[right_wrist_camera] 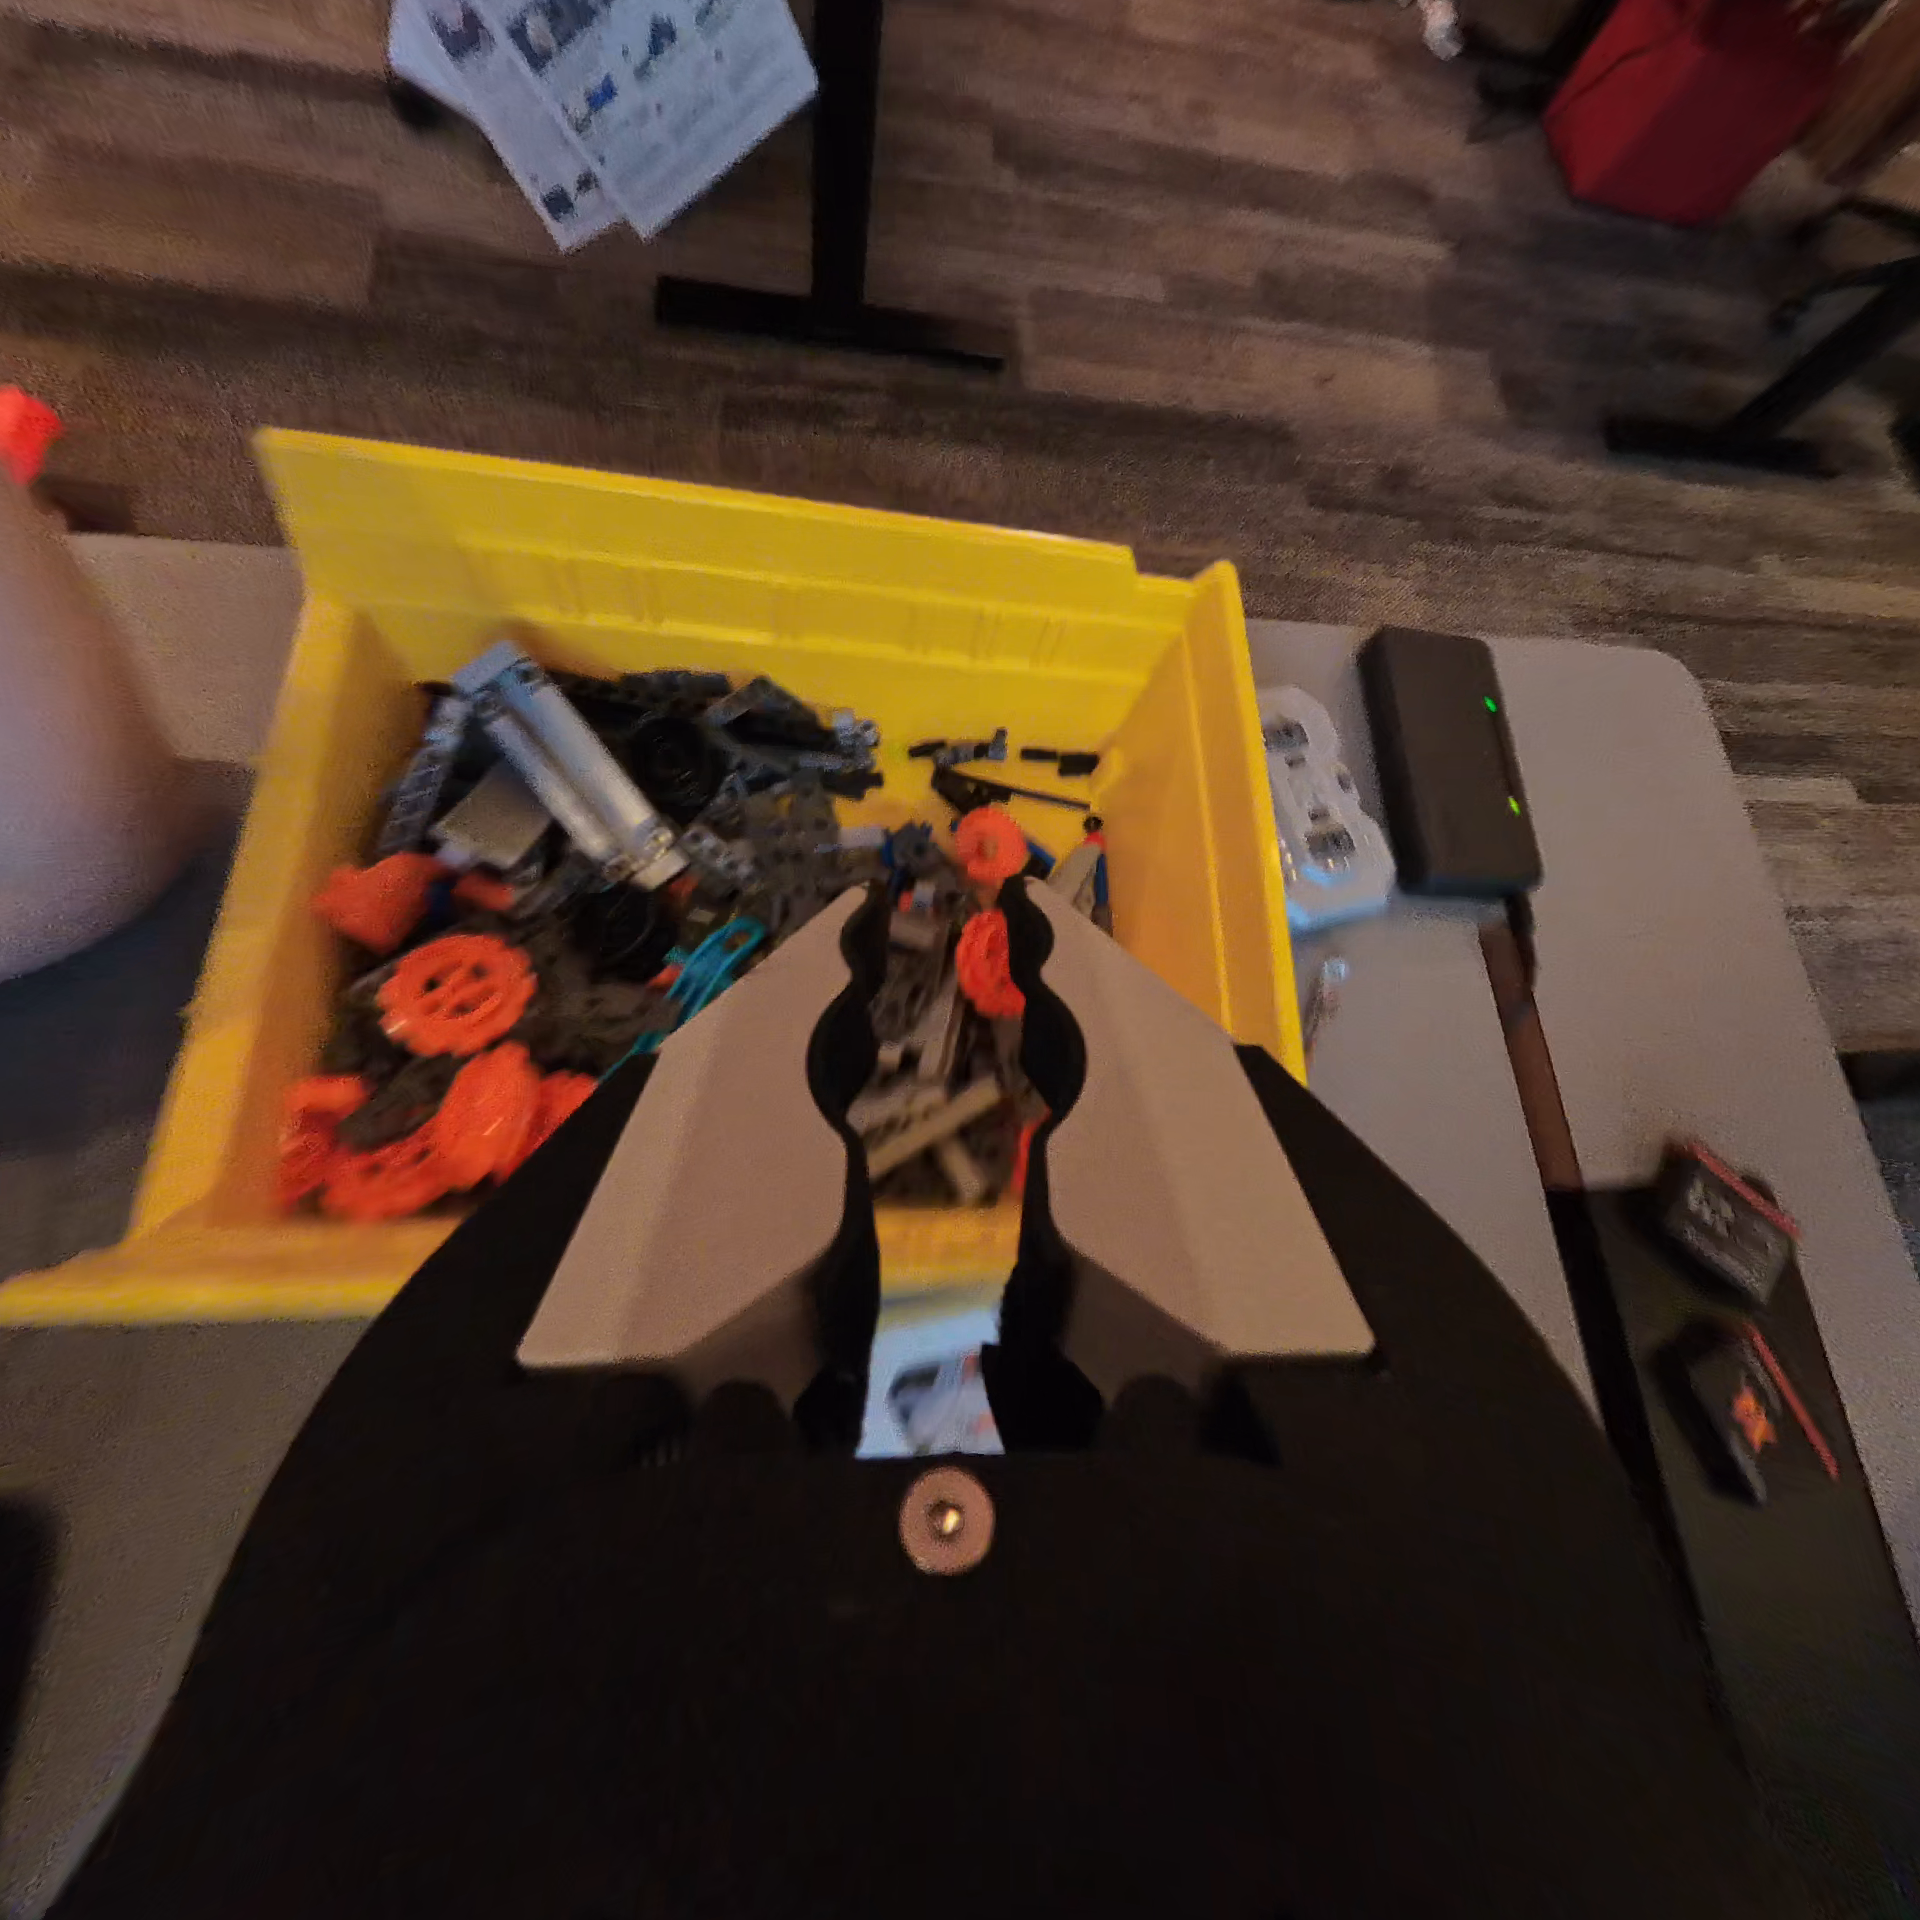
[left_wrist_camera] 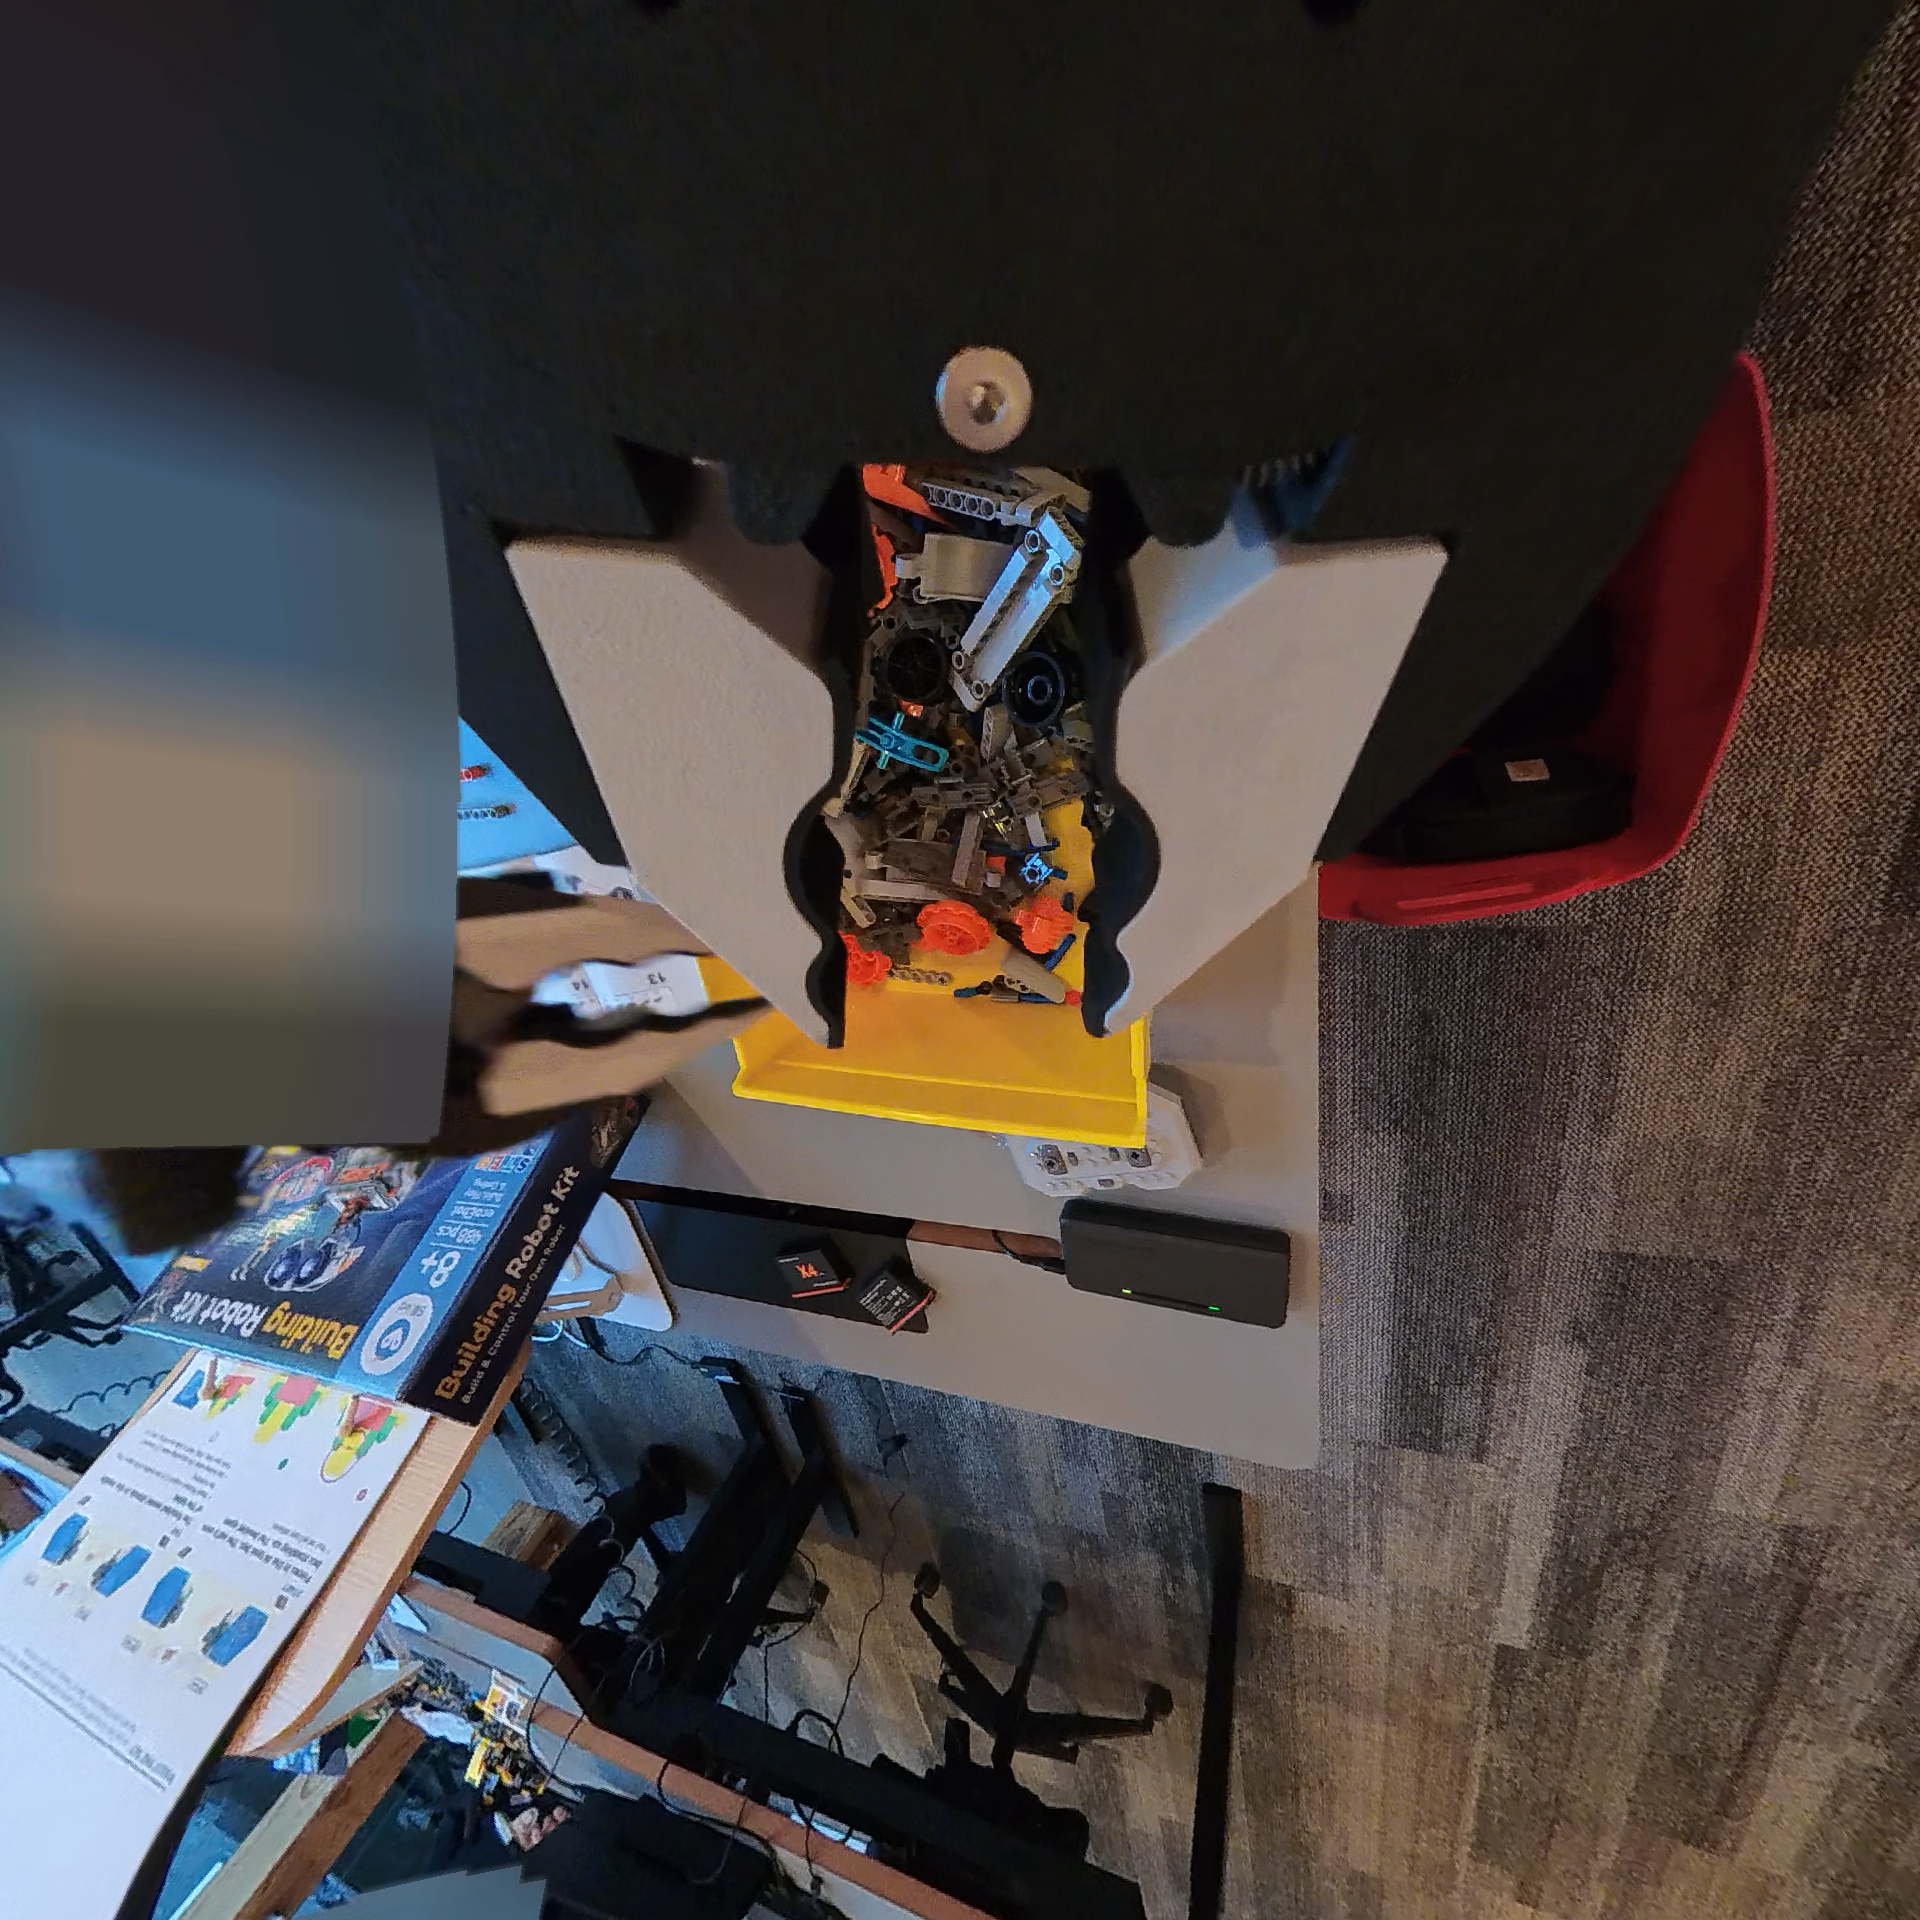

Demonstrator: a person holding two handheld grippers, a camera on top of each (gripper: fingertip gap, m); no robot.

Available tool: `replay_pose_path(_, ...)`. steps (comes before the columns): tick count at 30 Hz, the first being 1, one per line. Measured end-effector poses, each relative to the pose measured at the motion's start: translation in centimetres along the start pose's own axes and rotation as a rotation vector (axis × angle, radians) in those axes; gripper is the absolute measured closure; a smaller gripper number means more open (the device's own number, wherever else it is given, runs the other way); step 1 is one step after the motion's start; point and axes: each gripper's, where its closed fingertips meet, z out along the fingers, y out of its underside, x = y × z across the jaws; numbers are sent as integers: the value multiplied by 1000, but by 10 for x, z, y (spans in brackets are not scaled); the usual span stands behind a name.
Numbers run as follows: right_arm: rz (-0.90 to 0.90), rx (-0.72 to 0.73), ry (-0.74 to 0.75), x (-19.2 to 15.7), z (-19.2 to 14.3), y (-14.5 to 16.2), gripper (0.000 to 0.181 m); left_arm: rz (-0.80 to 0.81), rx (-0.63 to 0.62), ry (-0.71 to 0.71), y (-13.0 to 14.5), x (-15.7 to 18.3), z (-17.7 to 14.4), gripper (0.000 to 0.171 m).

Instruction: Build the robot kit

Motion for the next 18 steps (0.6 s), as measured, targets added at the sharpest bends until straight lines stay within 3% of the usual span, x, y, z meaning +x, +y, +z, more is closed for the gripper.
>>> replay_pose_path(4, -97, -202, 26, 26, 93, 5, 164, 7, -5, 17, 1, 1, -1, 129)
replay_pose_path(7, -59, -308, -19, 25, 139, 20, 164, 1, 10, 25, 0, 0, -5, 129)
replay_pose_path(13, -139, -404, 99, 46, 174, 38, 166, -14, 43, 41, -3, -1, -12, 129)
replay_pose_path(18, -35, -387, 3, 38, 184, 39, 163, -8, 33, 52, -2, 1, -11, 129)
